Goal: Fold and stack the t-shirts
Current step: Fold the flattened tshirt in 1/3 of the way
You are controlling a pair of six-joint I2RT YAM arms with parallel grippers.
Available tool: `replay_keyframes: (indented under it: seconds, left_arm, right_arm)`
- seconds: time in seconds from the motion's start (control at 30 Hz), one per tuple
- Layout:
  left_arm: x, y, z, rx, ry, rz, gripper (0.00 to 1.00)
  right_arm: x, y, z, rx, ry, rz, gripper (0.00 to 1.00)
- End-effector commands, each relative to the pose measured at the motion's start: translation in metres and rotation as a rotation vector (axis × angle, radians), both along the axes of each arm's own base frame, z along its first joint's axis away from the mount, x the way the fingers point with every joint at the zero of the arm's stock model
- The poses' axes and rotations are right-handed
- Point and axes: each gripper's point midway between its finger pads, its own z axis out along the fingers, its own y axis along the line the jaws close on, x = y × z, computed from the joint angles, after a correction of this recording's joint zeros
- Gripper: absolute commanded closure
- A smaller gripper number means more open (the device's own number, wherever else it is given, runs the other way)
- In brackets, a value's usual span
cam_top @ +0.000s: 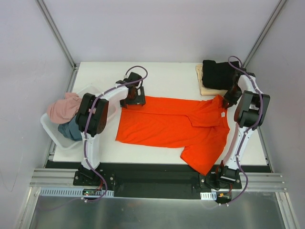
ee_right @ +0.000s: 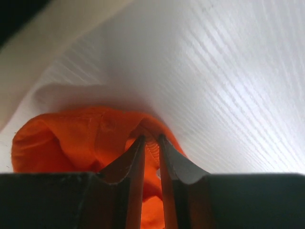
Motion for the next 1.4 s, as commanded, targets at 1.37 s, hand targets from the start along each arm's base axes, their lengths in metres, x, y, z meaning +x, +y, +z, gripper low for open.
replay_keyframes:
  seconds: [1.37]
  left_arm:
    - [-0.134, 0.030, 0.098, -0.170, -0.125, 0.041, 0.01]
  right_arm:
    - [-0.095, 0.058, 0.024, 0.201, -0.102, -0.020, 0.61]
